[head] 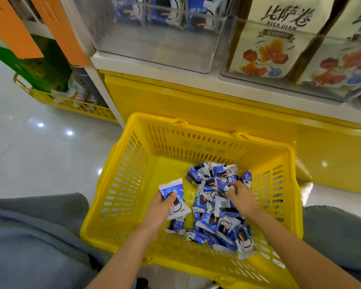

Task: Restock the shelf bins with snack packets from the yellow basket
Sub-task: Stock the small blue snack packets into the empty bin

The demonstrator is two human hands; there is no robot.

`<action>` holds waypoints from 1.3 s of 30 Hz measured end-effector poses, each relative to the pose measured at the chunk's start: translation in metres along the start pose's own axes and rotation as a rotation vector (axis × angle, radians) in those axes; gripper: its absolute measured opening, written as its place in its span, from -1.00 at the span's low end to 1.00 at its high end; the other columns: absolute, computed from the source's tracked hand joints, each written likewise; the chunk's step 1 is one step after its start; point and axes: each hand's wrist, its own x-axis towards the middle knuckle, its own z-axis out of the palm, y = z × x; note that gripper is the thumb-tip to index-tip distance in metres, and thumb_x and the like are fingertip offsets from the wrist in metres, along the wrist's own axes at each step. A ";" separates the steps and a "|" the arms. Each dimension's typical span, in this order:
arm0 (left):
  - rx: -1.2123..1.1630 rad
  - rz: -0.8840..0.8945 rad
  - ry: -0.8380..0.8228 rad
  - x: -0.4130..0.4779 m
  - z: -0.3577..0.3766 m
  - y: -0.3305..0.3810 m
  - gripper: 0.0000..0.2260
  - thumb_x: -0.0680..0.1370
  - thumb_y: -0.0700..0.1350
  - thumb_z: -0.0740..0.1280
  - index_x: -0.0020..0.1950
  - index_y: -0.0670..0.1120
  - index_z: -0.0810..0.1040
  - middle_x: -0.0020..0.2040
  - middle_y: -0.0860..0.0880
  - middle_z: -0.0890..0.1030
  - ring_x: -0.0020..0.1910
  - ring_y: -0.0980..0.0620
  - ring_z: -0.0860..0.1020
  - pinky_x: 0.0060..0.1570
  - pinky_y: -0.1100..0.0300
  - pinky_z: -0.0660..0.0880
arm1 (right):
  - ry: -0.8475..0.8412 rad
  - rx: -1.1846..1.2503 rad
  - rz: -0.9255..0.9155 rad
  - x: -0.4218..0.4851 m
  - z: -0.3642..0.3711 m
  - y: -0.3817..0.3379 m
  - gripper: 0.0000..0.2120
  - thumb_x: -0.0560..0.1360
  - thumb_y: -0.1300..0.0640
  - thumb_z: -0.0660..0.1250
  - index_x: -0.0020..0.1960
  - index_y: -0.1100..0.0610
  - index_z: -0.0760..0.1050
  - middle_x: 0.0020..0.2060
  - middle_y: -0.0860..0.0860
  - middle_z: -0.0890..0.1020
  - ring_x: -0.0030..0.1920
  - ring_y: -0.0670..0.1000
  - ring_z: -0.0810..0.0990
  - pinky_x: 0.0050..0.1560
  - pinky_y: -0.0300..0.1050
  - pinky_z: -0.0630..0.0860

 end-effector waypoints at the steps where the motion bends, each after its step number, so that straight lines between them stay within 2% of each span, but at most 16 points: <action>1: 0.001 -0.009 0.002 -0.001 0.000 0.002 -0.80 0.58 -0.09 0.25 0.18 -0.08 0.46 -0.15 0.08 0.56 -0.23 0.20 0.51 -0.31 0.31 0.48 | -0.005 0.059 0.004 -0.006 -0.002 -0.007 -0.92 0.62 0.17 0.09 0.00 0.09 0.35 -0.45 0.03 0.35 -0.47 -0.04 0.27 -0.43 -0.16 0.21; 3: -0.030 -0.033 0.008 -0.004 0.000 0.006 -0.78 0.58 -0.10 0.25 0.22 -0.10 0.44 -0.08 0.02 0.58 -0.15 0.11 0.55 -0.23 0.25 0.49 | -0.023 0.170 0.016 -0.019 -0.005 -0.025 -0.75 0.61 0.17 0.05 -0.23 0.18 0.29 -0.40 0.09 0.30 -0.41 0.01 0.25 -0.32 -0.13 0.18; 4: -0.061 -0.046 0.009 -0.006 -0.001 0.009 -0.75 0.58 -0.11 0.25 0.25 -0.10 0.43 -0.01 -0.04 0.58 -0.08 0.04 0.56 -0.11 0.16 0.51 | -0.047 0.224 0.028 -0.026 -0.006 -0.036 -0.72 0.61 0.17 0.04 -0.20 0.30 0.33 -0.36 0.19 0.32 -0.36 0.08 0.31 -0.29 -0.15 0.16; 5: -0.098 -0.056 0.003 -0.008 -0.002 0.013 -0.74 0.58 -0.12 0.25 0.26 -0.09 0.41 0.07 -0.08 0.57 -0.04 0.00 0.57 -0.04 0.10 0.52 | -0.076 0.282 0.040 -0.033 -0.007 -0.045 -0.68 0.62 0.15 0.04 -0.09 0.41 0.37 -0.28 0.29 0.36 -0.28 0.18 0.39 -0.26 -0.09 0.44; 6: -0.146 -0.062 -0.008 -0.011 -0.003 0.017 -0.74 0.58 -0.13 0.27 0.26 -0.08 0.40 0.11 -0.10 0.56 -0.08 -0.01 0.59 -0.09 0.09 0.55 | -0.120 0.351 0.042 -0.041 -0.007 -0.055 -0.66 0.62 0.14 0.04 -0.03 0.43 0.38 -0.19 0.36 0.40 -0.18 0.24 0.45 0.16 0.09 0.37; 7: -0.200 -0.061 -0.023 -0.015 -0.004 0.022 -0.73 0.56 -0.14 0.29 0.25 -0.07 0.39 0.12 -0.10 0.56 -0.14 0.02 0.61 -0.21 0.12 0.57 | -0.166 0.425 0.035 -0.048 -0.006 -0.064 -0.68 0.62 0.13 0.05 -0.07 0.38 0.39 -0.16 0.34 0.43 -0.14 0.22 0.48 0.07 0.15 0.52; 8: -0.252 -0.051 -0.038 -0.020 -0.005 0.027 -0.71 0.54 -0.14 0.32 0.24 -0.06 0.38 0.11 -0.09 0.56 -0.16 0.03 0.60 -0.30 0.15 0.58 | -0.202 0.488 0.025 -0.057 -0.006 -0.074 -0.71 0.62 0.12 0.06 -0.10 0.31 0.39 -0.15 0.31 0.47 -0.15 0.19 0.49 0.12 0.17 0.47; 9: -0.292 -0.030 -0.050 -0.024 -0.006 0.033 -0.68 0.52 -0.13 0.35 0.24 -0.06 0.37 0.10 -0.07 0.56 -0.14 0.04 0.60 -0.31 0.14 0.58 | -0.233 0.530 0.007 -0.066 -0.006 -0.083 -0.72 0.62 0.11 0.06 -0.09 0.29 0.39 -0.14 0.33 0.49 -0.15 0.17 0.50 0.07 0.14 0.47; 12: -0.333 0.094 -0.095 -0.036 -0.009 0.048 -0.61 0.48 -0.10 0.39 0.26 -0.06 0.38 0.10 -0.04 0.60 -0.04 0.03 0.62 -0.22 0.11 0.60 | -0.251 0.563 -0.094 -0.084 -0.005 -0.100 -0.60 0.64 0.08 0.03 0.15 0.43 0.38 0.08 0.43 0.51 0.05 0.31 0.55 0.24 0.25 0.42; 16: -0.357 0.261 -0.111 -0.054 -0.017 0.076 -0.70 0.48 -0.14 0.38 0.19 -0.05 0.45 0.04 -0.06 0.65 -0.14 0.08 0.66 -0.34 0.26 0.55 | -0.221 0.570 -0.215 -0.105 -0.015 -0.122 -0.60 0.63 0.00 0.06 0.25 0.26 0.44 0.14 0.25 0.58 0.13 0.20 0.58 0.23 0.18 0.47; 20: -0.313 0.463 -0.125 -0.070 -0.029 0.112 -0.71 0.49 -0.20 0.37 0.10 0.12 0.44 -0.09 0.13 0.66 -0.19 0.12 0.66 -0.36 0.31 0.53 | -0.084 0.409 -0.384 -0.124 -0.037 -0.150 -0.43 0.34 -0.27 0.33 0.18 0.12 0.53 0.06 0.03 0.65 0.04 -0.02 0.63 -0.06 -0.20 0.54; 24: -0.250 0.587 -0.088 -0.078 -0.045 0.152 -0.64 0.50 -0.24 0.35 0.24 -0.02 0.36 0.06 -0.05 0.60 -0.14 0.09 0.63 -0.31 0.27 0.57 | -0.011 0.345 -0.562 -0.139 -0.061 -0.190 -0.64 0.28 -0.19 0.40 -0.02 0.00 0.57 -0.18 -0.20 0.69 -0.18 -0.20 0.66 -0.28 -0.43 0.48; 28: -0.262 0.633 0.018 -0.072 -0.068 0.192 -0.70 0.57 -0.24 0.24 0.29 -0.14 0.33 0.09 -0.11 0.54 -0.22 0.12 0.58 -0.42 0.31 0.54 | 0.012 0.310 -0.658 -0.144 -0.083 -0.232 -0.74 0.40 -0.05 0.39 0.00 0.07 0.56 -0.17 -0.04 0.69 -0.20 -0.13 0.66 -0.26 -0.32 0.52; 31: -0.268 0.656 0.086 -0.065 -0.091 0.218 -0.70 0.57 -0.20 0.25 0.30 -0.11 0.32 0.13 -0.10 0.53 -0.23 0.11 0.57 -0.45 0.30 0.54 | 0.105 0.301 -0.736 -0.140 -0.109 -0.272 -0.89 0.46 0.03 0.37 -0.02 -0.01 0.56 -0.19 -0.10 0.68 -0.23 -0.18 0.65 -0.28 -0.34 0.54; 36: -0.294 0.732 0.096 -0.056 -0.120 0.246 -0.69 0.58 -0.20 0.24 0.32 -0.10 0.32 0.13 -0.06 0.52 -0.22 0.14 0.57 -0.43 0.32 0.55 | 0.392 0.346 -0.822 -0.106 -0.149 -0.349 -0.85 0.49 0.04 0.36 0.04 0.03 0.53 -0.07 0.00 0.66 -0.13 -0.10 0.66 -0.10 -0.18 0.60; 39: -0.321 0.723 0.094 -0.051 -0.128 0.254 -0.66 0.58 -0.18 0.24 0.35 -0.07 0.31 0.19 -0.07 0.52 -0.16 0.11 0.58 -0.38 0.29 0.57 | 0.470 0.207 -0.788 -0.071 -0.157 -0.390 -0.78 0.47 0.00 0.38 0.08 0.05 0.53 0.03 0.07 0.65 -0.02 0.00 0.63 0.04 -0.05 0.59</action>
